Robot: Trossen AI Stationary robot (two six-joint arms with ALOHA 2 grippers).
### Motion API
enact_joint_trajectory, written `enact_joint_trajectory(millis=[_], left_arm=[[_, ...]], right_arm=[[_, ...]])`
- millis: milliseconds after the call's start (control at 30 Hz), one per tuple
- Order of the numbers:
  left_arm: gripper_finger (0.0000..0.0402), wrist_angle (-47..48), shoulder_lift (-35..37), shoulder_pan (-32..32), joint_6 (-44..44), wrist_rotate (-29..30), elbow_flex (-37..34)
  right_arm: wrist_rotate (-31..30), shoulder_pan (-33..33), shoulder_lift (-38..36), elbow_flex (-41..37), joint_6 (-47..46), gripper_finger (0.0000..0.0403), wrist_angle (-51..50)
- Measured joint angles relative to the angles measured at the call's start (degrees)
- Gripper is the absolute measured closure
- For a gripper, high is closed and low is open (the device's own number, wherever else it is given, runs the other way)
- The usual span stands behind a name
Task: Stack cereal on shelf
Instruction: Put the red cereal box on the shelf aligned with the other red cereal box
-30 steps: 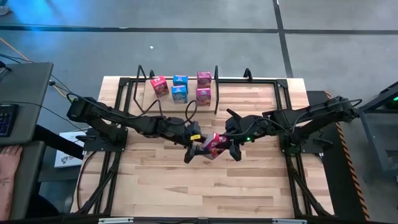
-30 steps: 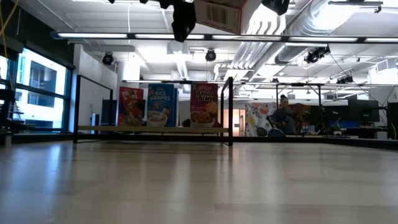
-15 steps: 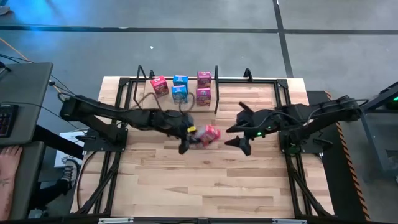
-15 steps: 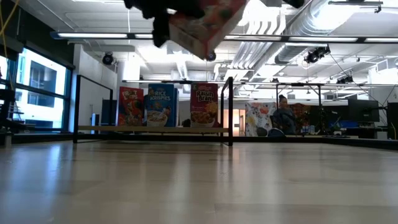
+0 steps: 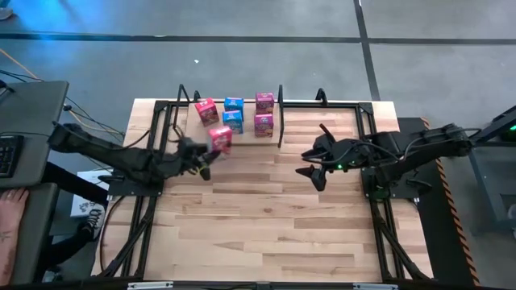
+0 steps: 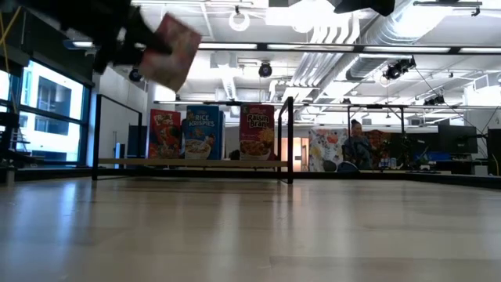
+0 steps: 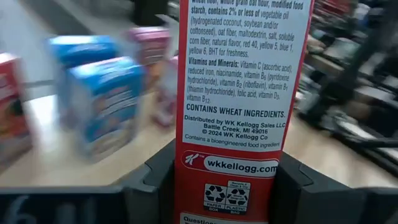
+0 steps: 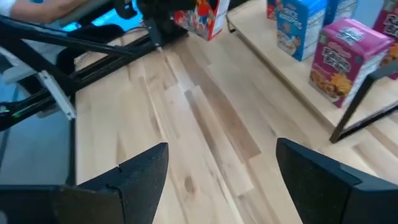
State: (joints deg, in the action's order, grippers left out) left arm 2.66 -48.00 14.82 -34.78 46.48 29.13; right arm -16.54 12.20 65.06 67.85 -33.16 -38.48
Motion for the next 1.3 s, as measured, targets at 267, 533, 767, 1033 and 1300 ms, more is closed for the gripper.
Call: enact_joint_trajectory(millis=[267, 533, 767, 1033, 1300], left_arm=[[0.0251, -0.33, 0.34, -0.07, -5.21, 15.8, -10.49], [0.0251, -7.75, -2.77, -9.12, -3.32, 16.15, -15.28], [0.0249, -21.07, -7.0, -16.43, 2.84, 10.81, -19.26], [0.0248, -28.08, -14.02, -22.05, 7.02, 6.39, -19.72], [0.0247, -31.1, -19.67, -22.74, 4.79, 6.87, -19.66]], right_arm=[[-2.56, -0.21, 0.22, 0.0, -2.27, 0.0111, -0.07], [-3.43, -0.21, 0.24, 0.0, -6.11, 0.0111, 0.13], [-5.13, -0.21, 0.24, 0.0, -8.52, 0.0111, 0.13], [-5.87, -0.21, 0.24, 0.0, -9.48, 0.0111, 0.15], [-5.9, -0.21, 0.24, 0.0, -9.48, 0.0111, 0.17]])
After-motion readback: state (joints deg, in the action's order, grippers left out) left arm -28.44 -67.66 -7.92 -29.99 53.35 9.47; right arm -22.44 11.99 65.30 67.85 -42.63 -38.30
